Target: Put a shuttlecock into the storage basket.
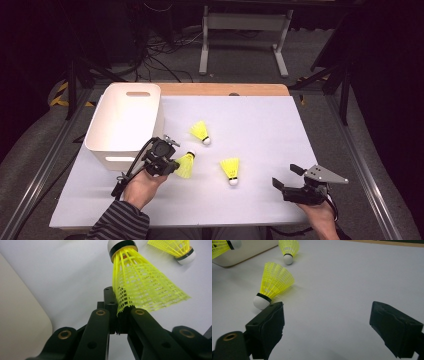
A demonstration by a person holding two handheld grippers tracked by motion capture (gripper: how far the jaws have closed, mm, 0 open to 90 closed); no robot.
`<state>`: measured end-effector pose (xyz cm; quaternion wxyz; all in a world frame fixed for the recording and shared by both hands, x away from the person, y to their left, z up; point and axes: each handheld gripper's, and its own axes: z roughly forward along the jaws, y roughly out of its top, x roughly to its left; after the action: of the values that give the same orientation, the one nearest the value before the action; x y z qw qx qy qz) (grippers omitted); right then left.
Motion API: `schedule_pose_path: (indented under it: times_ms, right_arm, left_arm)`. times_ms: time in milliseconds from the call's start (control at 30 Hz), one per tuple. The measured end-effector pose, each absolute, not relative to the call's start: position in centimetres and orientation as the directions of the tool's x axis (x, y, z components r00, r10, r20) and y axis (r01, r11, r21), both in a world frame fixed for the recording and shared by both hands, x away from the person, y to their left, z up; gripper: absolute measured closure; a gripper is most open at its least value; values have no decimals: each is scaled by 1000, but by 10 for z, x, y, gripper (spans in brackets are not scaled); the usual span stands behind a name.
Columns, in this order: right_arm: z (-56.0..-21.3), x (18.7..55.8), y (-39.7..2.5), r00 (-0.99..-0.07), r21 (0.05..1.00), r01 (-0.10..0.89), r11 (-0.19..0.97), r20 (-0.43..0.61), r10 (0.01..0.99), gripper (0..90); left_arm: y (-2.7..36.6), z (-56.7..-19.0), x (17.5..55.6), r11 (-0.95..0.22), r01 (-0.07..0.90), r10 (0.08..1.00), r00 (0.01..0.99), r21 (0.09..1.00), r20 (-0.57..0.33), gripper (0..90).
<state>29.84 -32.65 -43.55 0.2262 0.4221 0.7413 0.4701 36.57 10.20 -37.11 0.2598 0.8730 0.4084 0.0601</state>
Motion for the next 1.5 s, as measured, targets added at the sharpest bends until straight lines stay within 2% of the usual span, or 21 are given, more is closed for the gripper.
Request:
schedule_pose_path:
  times_ms: [567, 1500]
  right_arm:
    - [-436, 298, -326, -544, 887, 414, 203, 62, 837, 131]
    - [-436, 299, -326, -544, 885, 418, 205, 63, 837, 131]
  left_arm:
    - [106, -355, 365, -535, 683, 739, 664, 497, -118, 896]
    - [123, -317, 375, -497, 673, 744, 656, 547, -131, 896]
